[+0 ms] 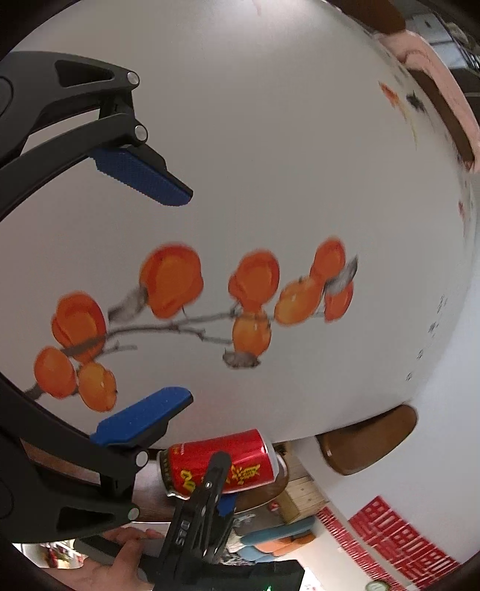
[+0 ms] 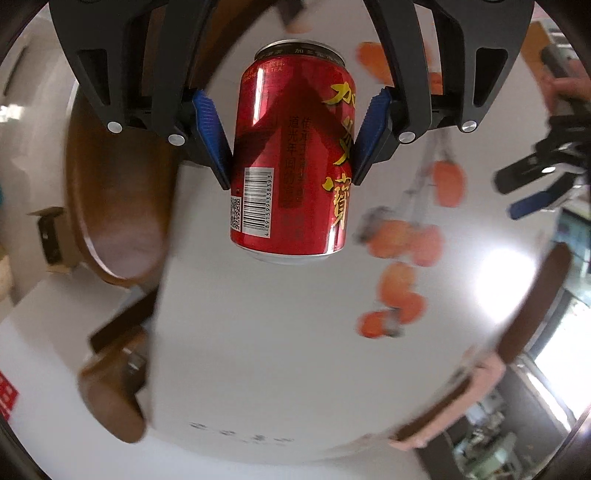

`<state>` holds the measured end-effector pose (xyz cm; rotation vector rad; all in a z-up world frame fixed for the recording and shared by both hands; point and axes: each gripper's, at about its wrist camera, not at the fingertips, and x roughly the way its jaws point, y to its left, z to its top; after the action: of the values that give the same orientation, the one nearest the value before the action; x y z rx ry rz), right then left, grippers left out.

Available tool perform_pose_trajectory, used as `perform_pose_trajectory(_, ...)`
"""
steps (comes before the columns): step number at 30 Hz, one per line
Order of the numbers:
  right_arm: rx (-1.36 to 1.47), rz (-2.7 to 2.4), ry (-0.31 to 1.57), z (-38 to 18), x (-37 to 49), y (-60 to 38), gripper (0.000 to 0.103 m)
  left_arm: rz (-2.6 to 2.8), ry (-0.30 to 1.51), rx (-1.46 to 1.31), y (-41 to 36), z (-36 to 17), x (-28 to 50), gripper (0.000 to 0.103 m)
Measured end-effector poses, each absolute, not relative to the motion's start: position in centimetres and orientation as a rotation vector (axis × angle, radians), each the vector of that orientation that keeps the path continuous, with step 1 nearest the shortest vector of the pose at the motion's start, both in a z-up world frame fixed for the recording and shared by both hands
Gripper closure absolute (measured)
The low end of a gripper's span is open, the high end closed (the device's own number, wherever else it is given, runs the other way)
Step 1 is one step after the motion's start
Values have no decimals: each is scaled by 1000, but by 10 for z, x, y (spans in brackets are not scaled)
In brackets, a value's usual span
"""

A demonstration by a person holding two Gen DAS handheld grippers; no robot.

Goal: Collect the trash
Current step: 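Carry the red can with the right tool over the grey bin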

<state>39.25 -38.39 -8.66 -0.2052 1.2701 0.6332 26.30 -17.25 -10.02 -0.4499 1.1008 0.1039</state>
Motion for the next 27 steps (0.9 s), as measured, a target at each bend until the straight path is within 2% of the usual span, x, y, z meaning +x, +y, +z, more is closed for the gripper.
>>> perform_pose_trajectory(5, -174, 788, 1253, -61, 357, -326, 39, 177, 1071, -498, -130, -93, 223, 7)
perform_pose_trajectory(12, -250, 980, 1225, -36, 285, -209, 39, 338, 1007, -608, -43, -84, 126, 7)
perform_pose_trajectory(20, -273, 1157, 1207, -20, 151, -61, 38, 485, 938, -683, 83, -77, -24, 7)
perform_pose_trajectory(27, -239, 1290, 1289, -42, -2, 82, 38, 626, 954, -694, 197, -88, -196, 7)
